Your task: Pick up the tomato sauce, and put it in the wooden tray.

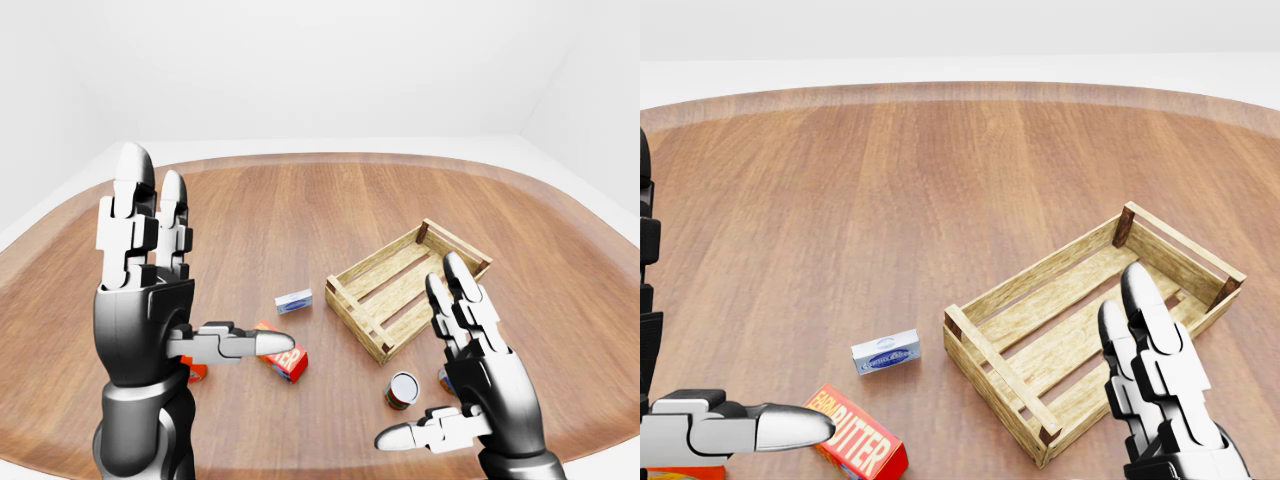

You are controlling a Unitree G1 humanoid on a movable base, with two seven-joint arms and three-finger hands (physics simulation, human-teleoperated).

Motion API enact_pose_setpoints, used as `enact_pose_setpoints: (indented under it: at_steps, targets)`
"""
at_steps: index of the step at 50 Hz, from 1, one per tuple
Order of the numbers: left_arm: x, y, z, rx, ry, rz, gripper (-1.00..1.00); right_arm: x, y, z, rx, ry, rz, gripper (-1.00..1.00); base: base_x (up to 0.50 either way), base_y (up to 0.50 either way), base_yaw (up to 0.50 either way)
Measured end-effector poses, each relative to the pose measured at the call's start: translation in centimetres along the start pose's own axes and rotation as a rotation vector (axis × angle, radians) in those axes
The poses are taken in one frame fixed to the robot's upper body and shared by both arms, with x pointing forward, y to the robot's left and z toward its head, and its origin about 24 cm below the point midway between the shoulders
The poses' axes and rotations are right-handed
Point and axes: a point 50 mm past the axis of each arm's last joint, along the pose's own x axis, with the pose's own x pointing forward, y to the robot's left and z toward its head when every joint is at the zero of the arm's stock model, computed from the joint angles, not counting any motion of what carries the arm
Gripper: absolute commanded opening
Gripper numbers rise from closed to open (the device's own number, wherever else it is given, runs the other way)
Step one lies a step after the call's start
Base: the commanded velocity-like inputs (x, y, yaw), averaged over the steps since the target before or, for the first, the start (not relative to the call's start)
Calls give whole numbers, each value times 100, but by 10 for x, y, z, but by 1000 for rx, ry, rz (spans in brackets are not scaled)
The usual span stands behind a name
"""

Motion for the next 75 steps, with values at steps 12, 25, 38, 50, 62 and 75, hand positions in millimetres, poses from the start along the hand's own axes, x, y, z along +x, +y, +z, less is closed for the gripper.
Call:
enact_pose_setpoints:
  at_steps: [12, 25, 38, 50, 62, 75]
  targets:
    - [0, 0, -2, 0, 7, -1, 100, -19, 0, -19, -12, 165, 4, 100, 0, 0, 0]
    - [0, -1, -3, -1, 13, -1, 100, -40, -5, -48, -21, 350, -4, 100, 0, 0, 0]
    - [-1, -2, -5, 1, 26, -3, 100, -54, -11, -70, -22, 416, -19, 100, 0, 0, 0]
    - [-2, -4, -8, 2, 45, -8, 100, -62, -15, -84, -19, 440, -33, 100, 0, 0, 0]
    - [-3, -4, -9, 2, 51, -10, 100, -62, -25, -104, -28, 489, -68, 100, 0, 0, 0]
    - [-3, -5, -10, 0, 58, -11, 100, -58, -32, -122, -26, 518, -97, 100, 0, 0, 0]
